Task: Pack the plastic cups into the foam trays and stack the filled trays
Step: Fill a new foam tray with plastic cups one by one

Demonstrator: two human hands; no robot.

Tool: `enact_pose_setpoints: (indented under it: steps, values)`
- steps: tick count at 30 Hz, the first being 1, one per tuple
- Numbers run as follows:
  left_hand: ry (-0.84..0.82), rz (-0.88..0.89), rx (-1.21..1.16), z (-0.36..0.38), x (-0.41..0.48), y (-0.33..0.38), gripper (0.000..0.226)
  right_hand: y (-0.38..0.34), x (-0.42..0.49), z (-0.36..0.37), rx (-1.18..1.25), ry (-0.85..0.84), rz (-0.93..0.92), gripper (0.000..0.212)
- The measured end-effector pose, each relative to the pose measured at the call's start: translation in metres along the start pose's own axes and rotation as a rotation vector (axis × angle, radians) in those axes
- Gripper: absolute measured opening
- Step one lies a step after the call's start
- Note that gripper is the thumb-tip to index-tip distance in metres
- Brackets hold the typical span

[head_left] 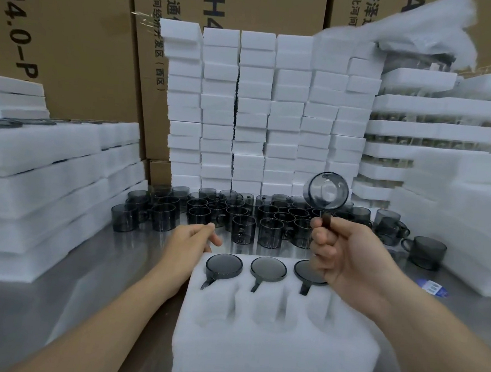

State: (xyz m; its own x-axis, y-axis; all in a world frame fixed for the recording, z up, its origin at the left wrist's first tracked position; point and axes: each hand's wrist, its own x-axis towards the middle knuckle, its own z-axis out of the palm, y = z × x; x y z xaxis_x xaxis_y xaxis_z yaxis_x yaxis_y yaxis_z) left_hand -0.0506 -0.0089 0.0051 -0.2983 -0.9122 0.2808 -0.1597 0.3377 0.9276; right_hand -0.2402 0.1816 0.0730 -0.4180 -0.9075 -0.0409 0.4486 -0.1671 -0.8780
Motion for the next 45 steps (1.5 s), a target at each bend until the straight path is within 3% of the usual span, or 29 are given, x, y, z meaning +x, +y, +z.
enact_pose_setpoints:
  steps: [15, 26, 33, 38, 45]
  values:
    - [-0.011, 0.011, 0.009, -0.001, 0.003, -0.004, 0.052, -0.004, -0.003, 0.003, 0.025, -0.055, -0.016, 0.027]
    - [-0.018, 0.009, 0.017, -0.002, 0.004, -0.004, 0.05, -0.006, -0.002, 0.0, -0.098, -0.088, -0.139, 0.025]
    - [-0.018, 0.004, 0.029, -0.001, 0.005, -0.007, 0.05, -0.001, -0.003, 0.001, -0.227, -0.114, -0.181, 0.025]
    - [-0.022, 0.009, 0.029, -0.001, 0.006, -0.007, 0.049, -0.001, -0.01, 0.004, -0.41, -0.179, -0.241, 0.046]
    - [-0.018, 0.041, 0.025, -0.002, 0.007, -0.01, 0.048, 0.013, -0.027, 0.019, -0.713, -0.386, -0.327, 0.04]
